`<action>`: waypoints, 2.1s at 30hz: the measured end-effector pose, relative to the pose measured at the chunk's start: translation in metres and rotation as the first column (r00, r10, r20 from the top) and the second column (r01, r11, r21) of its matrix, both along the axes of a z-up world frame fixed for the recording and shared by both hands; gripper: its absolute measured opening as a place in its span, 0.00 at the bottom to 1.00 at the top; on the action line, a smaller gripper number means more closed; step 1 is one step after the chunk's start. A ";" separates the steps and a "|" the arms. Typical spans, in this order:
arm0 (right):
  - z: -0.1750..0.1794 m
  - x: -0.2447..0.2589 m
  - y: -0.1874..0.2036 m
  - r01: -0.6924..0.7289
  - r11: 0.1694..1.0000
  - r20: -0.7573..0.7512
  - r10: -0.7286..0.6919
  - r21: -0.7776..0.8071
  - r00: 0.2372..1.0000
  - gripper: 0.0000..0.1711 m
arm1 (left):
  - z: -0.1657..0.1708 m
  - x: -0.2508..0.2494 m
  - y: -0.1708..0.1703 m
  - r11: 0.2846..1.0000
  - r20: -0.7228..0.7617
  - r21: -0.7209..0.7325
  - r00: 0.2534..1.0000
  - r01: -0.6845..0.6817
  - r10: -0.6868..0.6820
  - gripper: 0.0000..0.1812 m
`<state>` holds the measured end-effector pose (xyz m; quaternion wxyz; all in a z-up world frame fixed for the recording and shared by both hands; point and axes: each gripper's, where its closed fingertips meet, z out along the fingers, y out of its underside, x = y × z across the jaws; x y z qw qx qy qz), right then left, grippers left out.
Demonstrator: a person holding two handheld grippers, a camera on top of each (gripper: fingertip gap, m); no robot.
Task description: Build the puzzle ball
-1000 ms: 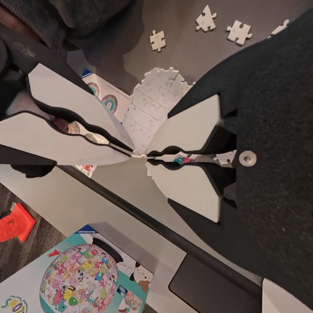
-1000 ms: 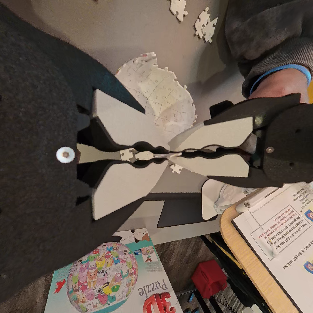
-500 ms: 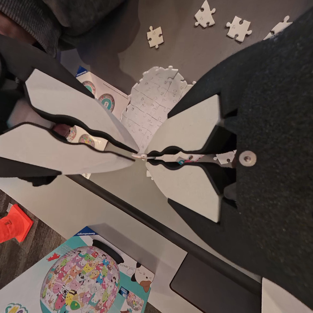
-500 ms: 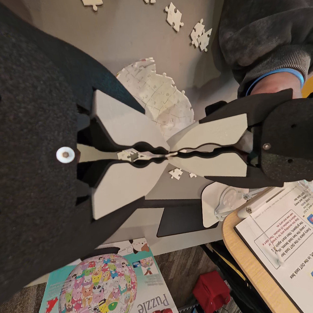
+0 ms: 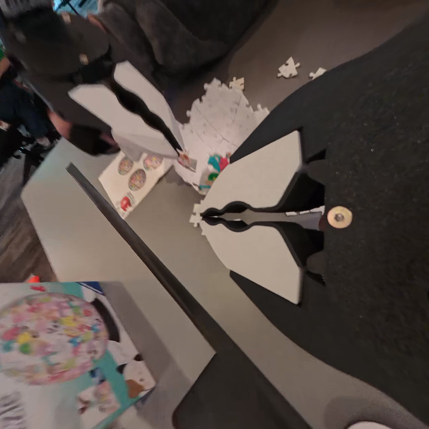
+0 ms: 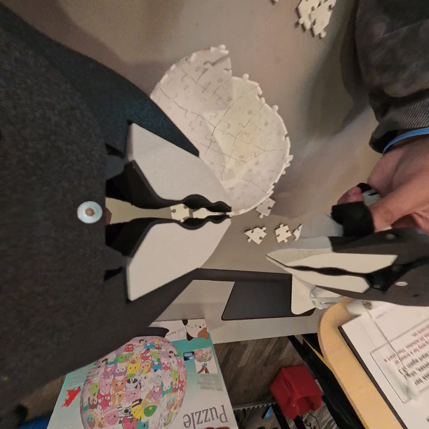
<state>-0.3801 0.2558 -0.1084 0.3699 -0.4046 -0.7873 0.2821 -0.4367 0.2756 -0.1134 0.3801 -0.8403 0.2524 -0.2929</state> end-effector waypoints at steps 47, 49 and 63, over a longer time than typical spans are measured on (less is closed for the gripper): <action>-0.010 -0.009 0.008 -0.037 0.974 -0.099 0.060 0.223 0.993 0.01 | -0.047 0.043 0.002 0.970 0.086 -0.155 0.981 0.187 -0.176 0.00; -0.010 -0.009 0.008 -0.035 0.969 -0.092 0.060 0.243 0.994 0.01 | -0.040 0.040 0.003 0.974 0.095 -0.140 0.981 0.180 -0.167 0.00; -0.012 -0.011 0.012 -0.024 0.943 -0.089 0.057 0.331 0.994 0.01 | -0.002 0.042 -0.009 0.976 0.047 -0.037 0.976 0.214 -0.212 0.09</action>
